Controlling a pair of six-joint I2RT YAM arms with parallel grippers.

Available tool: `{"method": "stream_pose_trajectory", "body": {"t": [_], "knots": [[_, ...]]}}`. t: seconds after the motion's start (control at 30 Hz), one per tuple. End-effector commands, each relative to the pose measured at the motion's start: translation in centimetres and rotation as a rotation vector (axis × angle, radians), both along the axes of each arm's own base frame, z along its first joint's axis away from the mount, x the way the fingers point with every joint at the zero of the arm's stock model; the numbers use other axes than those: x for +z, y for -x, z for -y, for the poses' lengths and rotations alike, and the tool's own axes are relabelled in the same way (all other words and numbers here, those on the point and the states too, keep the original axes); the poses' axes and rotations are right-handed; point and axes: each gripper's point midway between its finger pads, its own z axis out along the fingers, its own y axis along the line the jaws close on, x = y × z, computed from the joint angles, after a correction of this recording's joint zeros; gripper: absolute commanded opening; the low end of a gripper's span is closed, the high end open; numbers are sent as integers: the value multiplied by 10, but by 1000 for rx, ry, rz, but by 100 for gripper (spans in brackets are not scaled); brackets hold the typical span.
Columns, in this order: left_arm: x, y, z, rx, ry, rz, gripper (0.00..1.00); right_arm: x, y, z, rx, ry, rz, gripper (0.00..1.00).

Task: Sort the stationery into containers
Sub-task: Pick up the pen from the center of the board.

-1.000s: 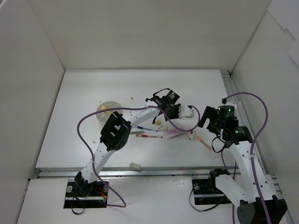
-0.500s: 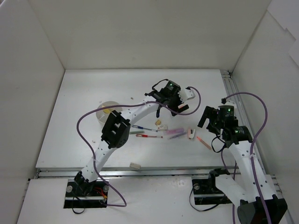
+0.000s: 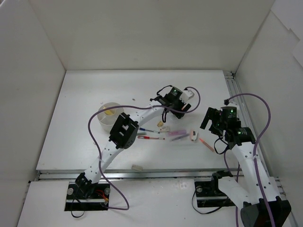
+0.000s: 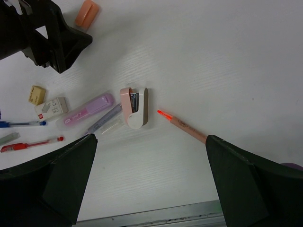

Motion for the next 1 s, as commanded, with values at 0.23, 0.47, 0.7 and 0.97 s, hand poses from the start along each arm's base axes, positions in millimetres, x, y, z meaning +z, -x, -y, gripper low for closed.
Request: {"method": "stream_pose_trajectory", "body": {"t": [0.23,0.47,0.7,0.97], "knots": [[43,-18,-15,160,18,69,18,2,-7,1,-3,7,20,98],[110,-26,-29,202,91,234,0,6,-5,1,3,5,38,98],[215,-6,-57,165,344,365,0,16,-13,-18,82,-73,122,98],[231,67,-87,-72,553,323,0,64,-43,-81,261,-345,431,96]]}}
